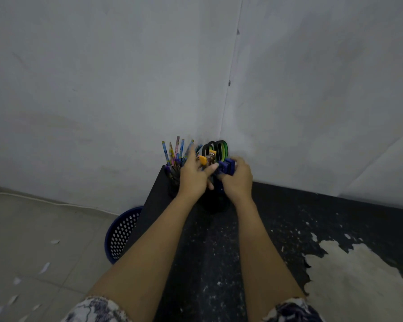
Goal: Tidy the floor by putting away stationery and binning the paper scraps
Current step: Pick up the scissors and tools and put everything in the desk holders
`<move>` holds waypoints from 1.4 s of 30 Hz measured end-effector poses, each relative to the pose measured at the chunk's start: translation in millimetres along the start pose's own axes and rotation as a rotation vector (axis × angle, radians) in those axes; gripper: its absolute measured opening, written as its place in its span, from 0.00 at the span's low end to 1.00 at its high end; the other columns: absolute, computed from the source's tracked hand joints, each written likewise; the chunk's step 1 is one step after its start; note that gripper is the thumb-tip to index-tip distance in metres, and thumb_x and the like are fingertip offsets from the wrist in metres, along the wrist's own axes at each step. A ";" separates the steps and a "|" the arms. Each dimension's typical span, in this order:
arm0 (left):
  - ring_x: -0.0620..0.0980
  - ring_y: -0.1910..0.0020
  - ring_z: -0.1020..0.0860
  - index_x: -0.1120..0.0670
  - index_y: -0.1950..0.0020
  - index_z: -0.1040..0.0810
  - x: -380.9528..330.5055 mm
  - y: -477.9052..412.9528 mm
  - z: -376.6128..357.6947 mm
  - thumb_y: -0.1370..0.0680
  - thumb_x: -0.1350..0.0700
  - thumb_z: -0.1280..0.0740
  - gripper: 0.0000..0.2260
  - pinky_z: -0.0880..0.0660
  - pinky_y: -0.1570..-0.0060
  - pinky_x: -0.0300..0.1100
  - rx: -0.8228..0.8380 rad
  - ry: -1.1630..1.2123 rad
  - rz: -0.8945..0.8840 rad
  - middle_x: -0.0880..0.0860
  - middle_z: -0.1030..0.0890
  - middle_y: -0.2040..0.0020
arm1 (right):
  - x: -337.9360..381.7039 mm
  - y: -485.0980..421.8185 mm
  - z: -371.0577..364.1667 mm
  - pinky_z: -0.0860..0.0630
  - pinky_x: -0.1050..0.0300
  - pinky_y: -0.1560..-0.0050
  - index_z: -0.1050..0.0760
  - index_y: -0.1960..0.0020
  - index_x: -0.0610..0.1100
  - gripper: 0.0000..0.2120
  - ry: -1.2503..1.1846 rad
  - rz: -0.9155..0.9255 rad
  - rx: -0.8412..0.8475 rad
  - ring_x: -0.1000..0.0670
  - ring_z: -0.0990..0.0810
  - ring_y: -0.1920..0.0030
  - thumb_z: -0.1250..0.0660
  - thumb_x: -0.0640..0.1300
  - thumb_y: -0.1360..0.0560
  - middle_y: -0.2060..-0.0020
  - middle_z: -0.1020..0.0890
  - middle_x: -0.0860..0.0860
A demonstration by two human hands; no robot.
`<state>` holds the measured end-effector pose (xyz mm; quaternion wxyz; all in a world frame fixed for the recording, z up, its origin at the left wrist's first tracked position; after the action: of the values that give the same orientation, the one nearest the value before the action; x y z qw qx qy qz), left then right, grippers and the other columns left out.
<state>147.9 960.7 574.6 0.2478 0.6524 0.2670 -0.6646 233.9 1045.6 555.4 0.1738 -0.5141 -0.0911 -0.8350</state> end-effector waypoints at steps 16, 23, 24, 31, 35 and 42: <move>0.51 0.49 0.24 0.57 0.37 0.24 28.4 0.9 -24.6 0.28 0.57 0.28 0.20 0.27 0.48 0.42 -0.070 -0.513 -0.075 0.57 0.24 0.44 | -29.2 12.4 1.6 0.27 0.54 0.42 0.32 0.32 0.39 0.25 -0.095 -0.275 -0.001 0.42 0.25 0.41 0.35 0.34 0.28 0.39 0.25 0.40; 0.53 0.43 0.27 0.60 0.40 0.31 27.0 13.6 3.9 0.27 0.65 0.35 0.16 0.24 0.43 0.46 -0.588 -0.339 -0.200 0.58 0.36 0.37 | -35.6 23.0 -8.0 0.18 0.49 0.56 0.29 0.37 0.36 0.15 -0.268 -0.562 0.068 0.38 0.17 0.52 0.41 0.39 0.22 0.51 0.23 0.42; 0.53 0.41 0.30 0.60 0.39 0.32 30.5 12.9 12.5 0.28 0.67 0.35 0.18 0.26 0.39 0.49 -0.702 -0.294 -0.125 0.59 0.37 0.36 | -34.9 22.9 -9.1 0.18 0.50 0.56 0.29 0.36 0.35 0.15 -0.292 -0.569 0.057 0.38 0.17 0.52 0.41 0.38 0.22 0.48 0.22 0.40; 0.60 0.33 0.31 0.57 0.26 0.41 68.7 -14.9 46.4 0.20 0.56 0.44 0.22 0.32 0.34 0.54 -0.452 -0.154 0.430 0.60 0.32 0.30 | -33.1 24.1 -14.6 0.19 0.51 0.55 0.29 0.37 0.35 0.14 -0.402 -0.586 -0.008 0.37 0.16 0.54 0.44 0.37 0.21 0.43 0.23 0.40; 0.61 0.41 0.26 0.61 0.32 0.33 68.0 -22.7 48.4 0.20 0.56 0.44 0.18 0.28 0.46 0.48 -0.400 -0.252 0.468 0.63 0.26 0.37 | -29.1 23.4 -18.5 0.19 0.50 0.52 0.29 0.38 0.36 0.13 -0.449 -0.605 -0.015 0.38 0.16 0.54 0.43 0.37 0.21 0.43 0.23 0.41; 0.62 0.38 0.27 0.67 0.33 0.34 59.6 -14.7 36.7 0.19 0.58 0.45 0.18 0.27 0.44 0.51 -0.463 -0.358 0.568 0.65 0.28 0.35 | -22.9 22.4 -19.3 0.19 0.55 0.65 0.30 0.38 0.35 0.13 -0.475 -0.655 -0.037 0.37 0.16 0.54 0.42 0.36 0.22 0.43 0.24 0.40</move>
<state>109.4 947.7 515.8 0.6044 0.5009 0.1714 -0.5953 236.0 1023.1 525.6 -0.1365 -0.6393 -0.2727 -0.7059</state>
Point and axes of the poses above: each hand's wrist, its own y-axis away from the middle knuckle, its own z-axis out of the back of the hand, x = y × z, the point moved 3 cm from there along -y, towards the middle knuckle
